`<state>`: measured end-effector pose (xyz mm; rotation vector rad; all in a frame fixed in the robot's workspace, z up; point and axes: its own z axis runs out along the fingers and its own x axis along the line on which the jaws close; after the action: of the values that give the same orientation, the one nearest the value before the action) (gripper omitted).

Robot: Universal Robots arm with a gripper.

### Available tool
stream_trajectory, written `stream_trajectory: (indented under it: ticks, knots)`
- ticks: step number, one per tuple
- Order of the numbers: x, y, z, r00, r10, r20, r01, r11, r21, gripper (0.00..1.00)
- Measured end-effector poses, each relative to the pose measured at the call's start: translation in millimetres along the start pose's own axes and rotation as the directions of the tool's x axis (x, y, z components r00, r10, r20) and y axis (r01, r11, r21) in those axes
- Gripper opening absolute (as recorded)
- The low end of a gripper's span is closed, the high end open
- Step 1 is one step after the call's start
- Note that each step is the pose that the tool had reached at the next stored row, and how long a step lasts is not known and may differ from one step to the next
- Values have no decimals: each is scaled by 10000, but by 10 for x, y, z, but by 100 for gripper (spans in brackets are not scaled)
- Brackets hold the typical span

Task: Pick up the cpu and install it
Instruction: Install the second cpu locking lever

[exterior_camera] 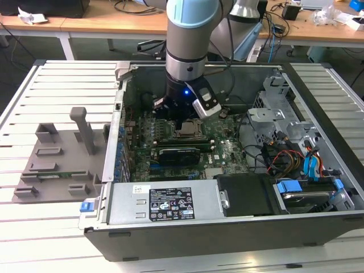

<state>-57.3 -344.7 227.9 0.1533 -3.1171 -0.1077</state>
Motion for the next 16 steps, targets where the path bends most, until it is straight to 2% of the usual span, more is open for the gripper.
stream_trajectory:
  ticks: [3,7,9,10,13,15,16]
  knots:
    - [-56,50,0,10000,4,-23,-4,10000,62,11]
    - [-146,75,-1,10000,10,-91,-8,9998,177,11]
    - [-253,78,-3,9998,18,-181,-14,9997,248,11]
    - [-275,82,-15,9998,20,-196,-14,9996,277,11]
    - [-284,96,-94,9998,23,-201,-16,9995,318,11]
    - [-283,106,-172,9998,23,-200,-17,9995,326,11]
    - [-282,116,-260,9998,23,-202,-16,9994,340,11]
